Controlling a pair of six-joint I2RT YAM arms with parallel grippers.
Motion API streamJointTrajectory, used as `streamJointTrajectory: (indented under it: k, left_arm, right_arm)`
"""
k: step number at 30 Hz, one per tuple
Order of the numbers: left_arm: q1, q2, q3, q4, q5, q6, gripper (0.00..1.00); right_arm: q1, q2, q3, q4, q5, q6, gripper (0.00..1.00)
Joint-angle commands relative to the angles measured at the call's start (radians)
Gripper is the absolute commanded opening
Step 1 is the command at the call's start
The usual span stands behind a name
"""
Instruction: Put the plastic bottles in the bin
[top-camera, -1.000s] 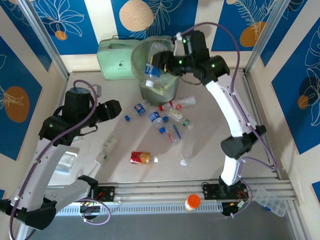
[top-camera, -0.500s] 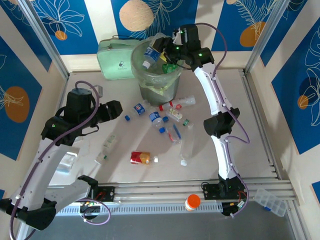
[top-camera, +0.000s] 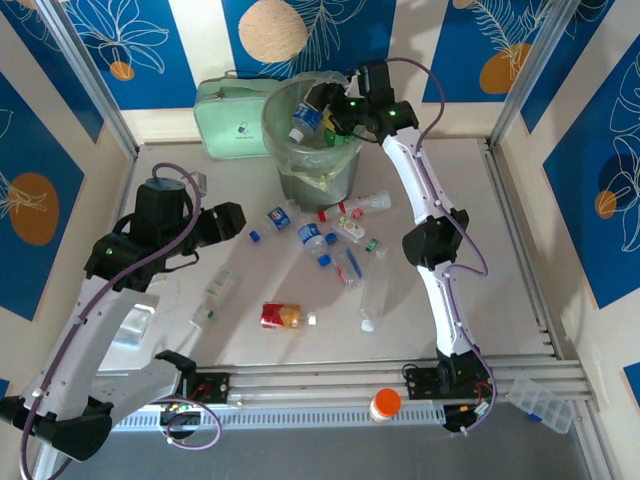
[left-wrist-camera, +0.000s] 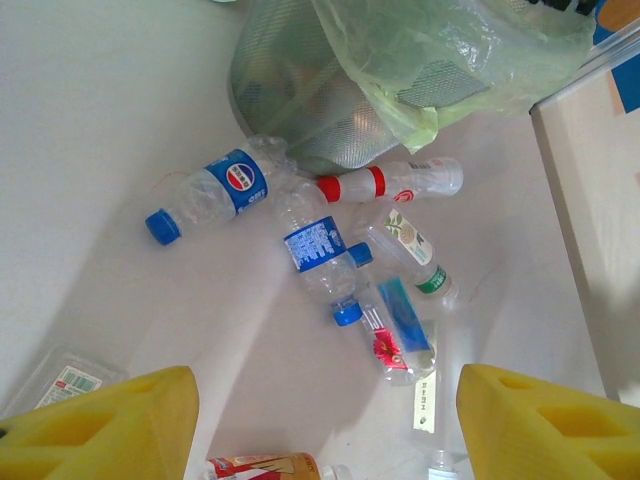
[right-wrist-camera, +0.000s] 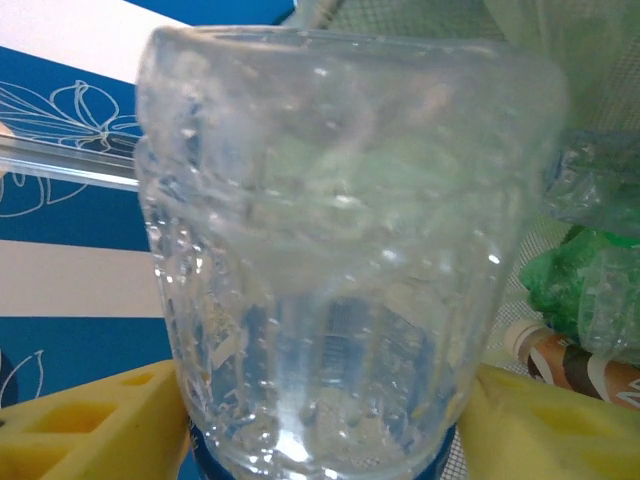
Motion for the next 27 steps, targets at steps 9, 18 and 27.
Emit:
streamJointTrajectory:
  k: [9, 18, 27]
  left_arm:
    - [0.011, 0.011, -0.011, 0.033, -0.020, 0.037, 0.70]
    - [0.011, 0.013, -0.010, 0.025, -0.015, 0.023, 0.69]
    - [0.009, 0.041, 0.003, -0.023, -0.006, -0.001, 0.72]
  right_arm:
    - [-0.021, 0.000, 0.029, -0.009, -0.037, -0.030, 0.76]
    - [-0.054, -0.099, 0.036, -0.029, -0.039, -0.086, 0.72]
    - [-0.040, -0.334, -0.047, -0.233, 0.080, -0.210, 0.67]
